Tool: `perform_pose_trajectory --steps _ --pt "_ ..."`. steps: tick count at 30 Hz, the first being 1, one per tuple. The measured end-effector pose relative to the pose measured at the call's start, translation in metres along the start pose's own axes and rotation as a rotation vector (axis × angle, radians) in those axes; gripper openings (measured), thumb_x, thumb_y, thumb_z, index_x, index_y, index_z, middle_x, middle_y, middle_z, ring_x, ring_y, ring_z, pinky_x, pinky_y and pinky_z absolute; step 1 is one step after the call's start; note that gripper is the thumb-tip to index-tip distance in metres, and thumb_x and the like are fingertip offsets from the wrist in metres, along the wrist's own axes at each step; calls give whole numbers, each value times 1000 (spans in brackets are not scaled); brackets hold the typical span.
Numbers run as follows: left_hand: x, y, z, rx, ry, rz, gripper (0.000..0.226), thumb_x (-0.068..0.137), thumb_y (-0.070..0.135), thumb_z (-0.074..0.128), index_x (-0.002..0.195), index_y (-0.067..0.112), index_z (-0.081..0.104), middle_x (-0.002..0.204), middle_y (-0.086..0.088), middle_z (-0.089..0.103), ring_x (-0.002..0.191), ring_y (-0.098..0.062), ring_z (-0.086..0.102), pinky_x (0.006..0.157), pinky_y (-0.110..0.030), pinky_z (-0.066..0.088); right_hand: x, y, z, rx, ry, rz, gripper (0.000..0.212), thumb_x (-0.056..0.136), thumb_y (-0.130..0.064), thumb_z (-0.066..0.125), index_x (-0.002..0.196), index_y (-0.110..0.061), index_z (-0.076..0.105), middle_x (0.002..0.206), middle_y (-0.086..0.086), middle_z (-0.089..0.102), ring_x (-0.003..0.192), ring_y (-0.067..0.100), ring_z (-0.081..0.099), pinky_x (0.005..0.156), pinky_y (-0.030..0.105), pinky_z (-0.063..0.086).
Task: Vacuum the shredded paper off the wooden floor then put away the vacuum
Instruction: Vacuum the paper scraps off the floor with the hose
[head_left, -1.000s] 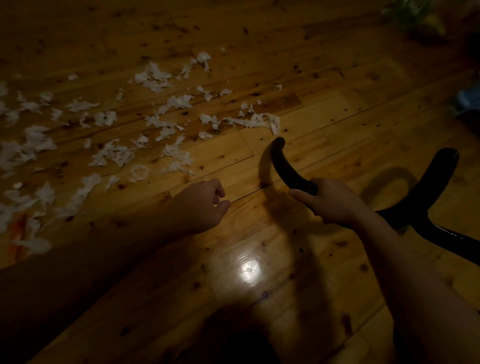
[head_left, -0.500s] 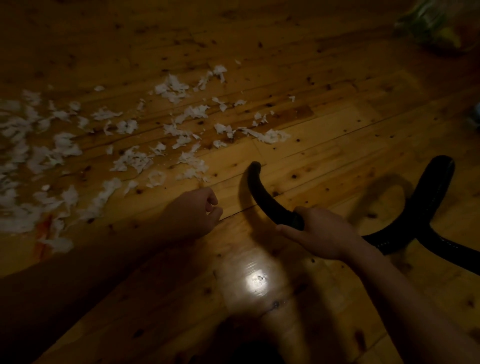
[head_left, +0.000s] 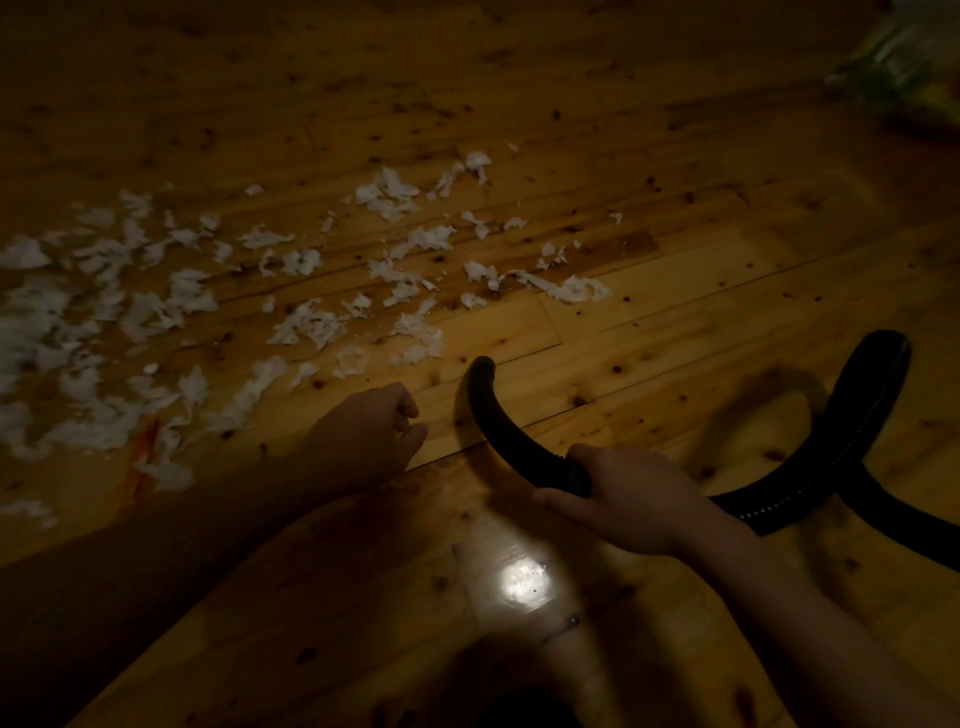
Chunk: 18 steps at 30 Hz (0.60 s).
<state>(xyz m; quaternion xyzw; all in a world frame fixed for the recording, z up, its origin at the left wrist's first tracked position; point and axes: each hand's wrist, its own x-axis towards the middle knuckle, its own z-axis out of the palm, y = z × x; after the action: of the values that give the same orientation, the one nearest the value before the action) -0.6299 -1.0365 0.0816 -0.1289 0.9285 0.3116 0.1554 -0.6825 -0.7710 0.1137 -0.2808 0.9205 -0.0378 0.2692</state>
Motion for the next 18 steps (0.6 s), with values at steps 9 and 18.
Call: perform_pose_trajectory --steps 9,18 --pt "-18 -15 -10 -9 27 -38 22 94 32 57 109 15 56 93 7 55 91 -15 56 82 -35 49 2 -19 -7 -22 -55 -59 54 86 -73 43 108 -25 53 74 -8 53 63 5 50 51 24 32" --pt "-32 -23 -14 -30 17 -58 25 94 32 58 112 16 55 101 3 58 93 -16 57 82 -34 49 13 -27 -13 1 -108 -107 54 85 -74 44 111 -28 53 78 -7 57 65 5 53 54 24 34"
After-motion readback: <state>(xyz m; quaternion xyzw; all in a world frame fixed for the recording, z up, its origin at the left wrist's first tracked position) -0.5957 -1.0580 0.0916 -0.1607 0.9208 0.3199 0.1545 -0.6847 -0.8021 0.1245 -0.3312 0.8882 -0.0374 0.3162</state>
